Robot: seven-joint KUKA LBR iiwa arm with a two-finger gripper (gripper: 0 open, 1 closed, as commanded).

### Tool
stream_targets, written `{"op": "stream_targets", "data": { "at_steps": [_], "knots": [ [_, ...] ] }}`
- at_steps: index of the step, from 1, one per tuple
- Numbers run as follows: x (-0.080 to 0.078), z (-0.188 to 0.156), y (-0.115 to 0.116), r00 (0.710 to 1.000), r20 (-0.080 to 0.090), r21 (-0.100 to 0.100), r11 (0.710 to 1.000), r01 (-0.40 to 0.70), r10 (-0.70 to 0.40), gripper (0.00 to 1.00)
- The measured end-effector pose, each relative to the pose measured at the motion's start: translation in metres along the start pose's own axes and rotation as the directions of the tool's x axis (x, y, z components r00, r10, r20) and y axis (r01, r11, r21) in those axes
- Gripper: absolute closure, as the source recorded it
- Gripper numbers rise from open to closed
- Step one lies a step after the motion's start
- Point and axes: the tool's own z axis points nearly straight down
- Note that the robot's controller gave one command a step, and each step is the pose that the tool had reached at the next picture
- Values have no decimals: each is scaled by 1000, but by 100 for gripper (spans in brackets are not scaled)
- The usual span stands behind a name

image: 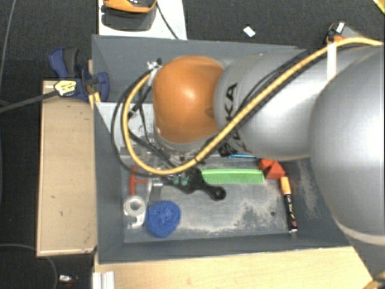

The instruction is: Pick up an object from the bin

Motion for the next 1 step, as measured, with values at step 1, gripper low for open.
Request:
{"op": "stream_targets", "data": {
  "at_steps": [1],
  "knots": [
    [-2,-4,-1,1000,7,-2,1000,-6,6,0]
  ]
}}
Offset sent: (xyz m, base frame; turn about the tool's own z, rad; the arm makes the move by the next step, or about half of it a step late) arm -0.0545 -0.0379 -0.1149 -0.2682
